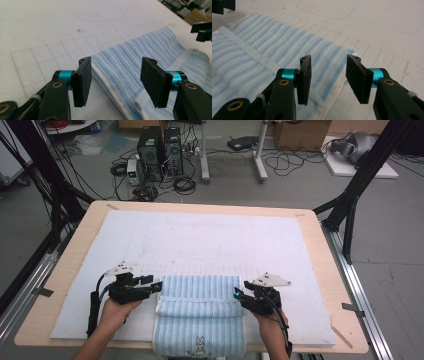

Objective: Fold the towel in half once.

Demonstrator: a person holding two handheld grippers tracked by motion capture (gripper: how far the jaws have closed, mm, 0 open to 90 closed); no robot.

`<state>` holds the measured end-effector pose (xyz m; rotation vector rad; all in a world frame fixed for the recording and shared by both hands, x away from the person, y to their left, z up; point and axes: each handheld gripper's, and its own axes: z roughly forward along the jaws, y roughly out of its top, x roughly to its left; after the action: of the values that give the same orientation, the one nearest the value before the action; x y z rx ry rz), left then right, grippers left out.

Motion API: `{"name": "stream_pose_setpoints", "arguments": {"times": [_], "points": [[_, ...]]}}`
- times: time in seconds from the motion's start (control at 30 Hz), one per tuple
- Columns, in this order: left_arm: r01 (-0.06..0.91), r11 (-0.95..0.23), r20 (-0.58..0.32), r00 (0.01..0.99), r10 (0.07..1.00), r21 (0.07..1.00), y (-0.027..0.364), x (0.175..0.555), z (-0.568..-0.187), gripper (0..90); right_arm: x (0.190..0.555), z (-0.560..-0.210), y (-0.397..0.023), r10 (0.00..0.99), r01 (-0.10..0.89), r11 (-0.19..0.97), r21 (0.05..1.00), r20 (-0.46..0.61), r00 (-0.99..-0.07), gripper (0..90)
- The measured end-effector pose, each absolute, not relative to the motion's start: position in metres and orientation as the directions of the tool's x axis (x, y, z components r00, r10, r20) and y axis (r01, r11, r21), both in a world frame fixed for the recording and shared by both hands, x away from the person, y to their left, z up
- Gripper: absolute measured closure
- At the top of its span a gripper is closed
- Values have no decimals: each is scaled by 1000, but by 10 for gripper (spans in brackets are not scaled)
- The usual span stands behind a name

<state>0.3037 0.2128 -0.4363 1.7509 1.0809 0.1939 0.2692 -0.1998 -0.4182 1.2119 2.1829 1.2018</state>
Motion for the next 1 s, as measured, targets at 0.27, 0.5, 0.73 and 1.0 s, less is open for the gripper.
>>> {"name": "stream_pose_setpoints", "arguments": {"times": [0.27, 0.5, 0.73, 1.0], "points": [[613, -108, -329, 555, 764, 782, 205, 331, -448, 409, 304, -430, -187, 843, 565, 319, 761, 44, -536, 442], [573, -268, -162, 589, 791, 775, 185, 335, -450, 473, 316, -443, -180, 849, 604, 353, 714, 27, -528, 447], [543, -276, -140, 603, 785, 793, 183, 335, -451, 857, 316, -444, -179, 820, 617, 335, 712, 103, -564, 803], [547, -217, -164, 564, 810, 808, 179, 356, -440, 866, 331, -439, -181, 835, 585, 347, 733, 42, -548, 825]]}}
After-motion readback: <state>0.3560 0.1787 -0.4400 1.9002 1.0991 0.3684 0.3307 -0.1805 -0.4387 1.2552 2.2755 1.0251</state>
